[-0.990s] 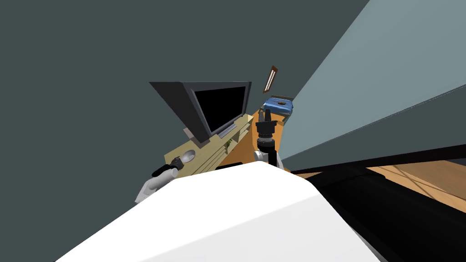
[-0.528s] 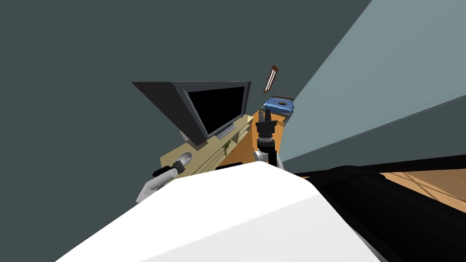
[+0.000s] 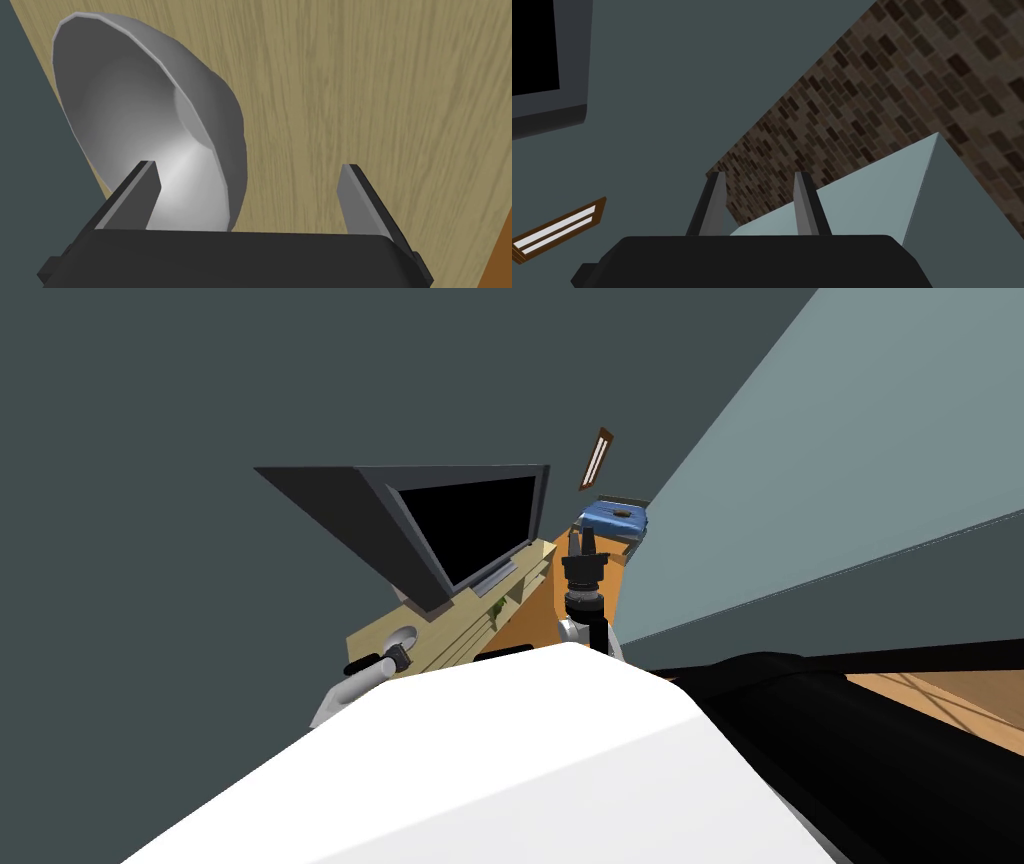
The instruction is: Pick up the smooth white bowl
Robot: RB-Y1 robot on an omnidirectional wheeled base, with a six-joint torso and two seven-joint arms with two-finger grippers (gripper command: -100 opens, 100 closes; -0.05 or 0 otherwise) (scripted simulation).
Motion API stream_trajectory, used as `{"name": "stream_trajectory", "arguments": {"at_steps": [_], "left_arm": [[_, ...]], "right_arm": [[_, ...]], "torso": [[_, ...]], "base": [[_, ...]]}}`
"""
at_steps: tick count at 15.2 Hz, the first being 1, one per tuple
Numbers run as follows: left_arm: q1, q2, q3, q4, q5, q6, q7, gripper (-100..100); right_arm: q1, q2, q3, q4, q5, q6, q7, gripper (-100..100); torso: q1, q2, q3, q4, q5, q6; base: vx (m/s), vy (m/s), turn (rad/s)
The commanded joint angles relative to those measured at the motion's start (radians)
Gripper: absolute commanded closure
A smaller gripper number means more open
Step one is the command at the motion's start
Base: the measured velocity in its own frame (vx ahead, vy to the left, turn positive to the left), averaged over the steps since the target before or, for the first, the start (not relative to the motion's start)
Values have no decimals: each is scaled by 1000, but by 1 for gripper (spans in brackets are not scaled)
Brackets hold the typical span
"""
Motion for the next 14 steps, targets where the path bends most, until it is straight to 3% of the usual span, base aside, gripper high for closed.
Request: {"name": "stream_trajectory", "arguments": {"at_steps": [1,3,4,8,9,13,14], "left_arm": [[-12,-6,-5,32,-5,-27,-1,-100],[-12,-6,-4,27,-7,-21,0,-100],[-14,-7,-5,30,-7,-24,0,100],[-17,-4,-3,27,-6,-27,2,100],[1,3,2,-5,2,5,0,100],[17,15,10,-52,11,44,1,100],[10,12,8,-34,8,30,0,100]], "right_arm": [[0,0,0,0,0,0,0,0],[0,0,0,0,0,0,0,0],[0,0,0,0,0,0,0,0],[0,0,0,0,0,0,0,0],[0,0,0,0,0,0,0,0],[0,0,0,0,0,0,0,0],[0,0,0,0,0,0,0,0]], "torso": [[0,0,0,0,0,0],[0,0,0,0,0,0],[0,0,0,0,0,0],[-1,1,-1,-2,2,-1],[-1,1,-1,-2,2,-1],[-2,1,0,-2,1,-1],[-2,1,0,-1,1,-1]], "base": [[-9,11,-33],[-3,3,-10],[0,0,0],[0,0,0],[7,-1,31],[7,-10,28],[3,-3,11]]}}
